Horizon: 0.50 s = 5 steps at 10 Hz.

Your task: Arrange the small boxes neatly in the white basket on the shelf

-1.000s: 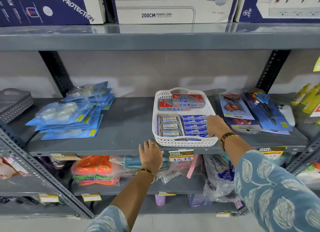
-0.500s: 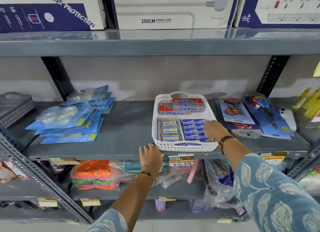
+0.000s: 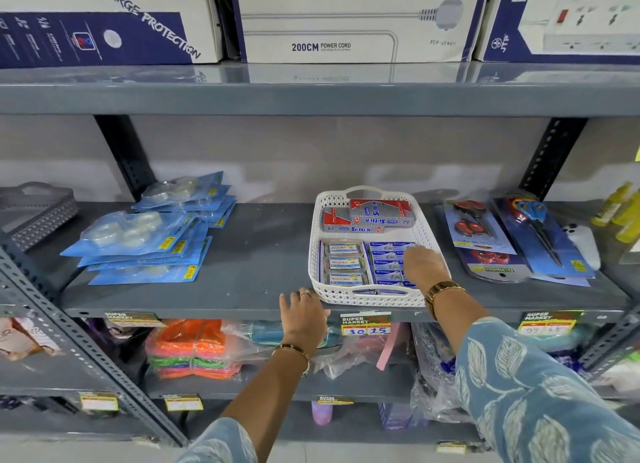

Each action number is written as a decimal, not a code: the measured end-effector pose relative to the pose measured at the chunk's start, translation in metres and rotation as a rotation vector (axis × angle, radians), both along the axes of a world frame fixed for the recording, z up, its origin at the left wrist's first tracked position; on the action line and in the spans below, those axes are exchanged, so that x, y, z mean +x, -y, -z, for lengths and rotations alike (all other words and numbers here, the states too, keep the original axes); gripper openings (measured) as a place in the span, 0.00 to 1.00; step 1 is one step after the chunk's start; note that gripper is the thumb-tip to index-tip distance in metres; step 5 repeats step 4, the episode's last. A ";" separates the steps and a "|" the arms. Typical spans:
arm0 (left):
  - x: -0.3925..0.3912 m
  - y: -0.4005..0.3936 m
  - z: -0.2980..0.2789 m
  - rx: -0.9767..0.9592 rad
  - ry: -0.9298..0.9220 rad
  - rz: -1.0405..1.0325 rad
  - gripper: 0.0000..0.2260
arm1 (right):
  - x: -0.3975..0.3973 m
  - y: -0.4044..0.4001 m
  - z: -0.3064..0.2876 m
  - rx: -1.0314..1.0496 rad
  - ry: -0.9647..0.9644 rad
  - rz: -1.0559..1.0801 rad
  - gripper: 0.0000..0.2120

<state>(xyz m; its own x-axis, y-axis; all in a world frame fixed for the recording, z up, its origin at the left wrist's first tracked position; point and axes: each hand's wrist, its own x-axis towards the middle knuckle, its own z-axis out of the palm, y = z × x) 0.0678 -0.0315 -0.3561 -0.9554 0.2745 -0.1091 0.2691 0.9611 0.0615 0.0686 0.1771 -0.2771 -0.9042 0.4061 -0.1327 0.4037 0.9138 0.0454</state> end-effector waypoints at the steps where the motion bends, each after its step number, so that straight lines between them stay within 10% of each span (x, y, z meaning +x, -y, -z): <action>1: -0.001 0.002 -0.002 0.026 0.013 -0.004 0.24 | 0.002 0.002 -0.002 -0.005 -0.004 -0.001 0.17; 5: 0.004 0.019 -0.012 0.080 -0.122 0.006 0.17 | 0.016 0.011 -0.008 -0.047 -0.137 -0.018 0.15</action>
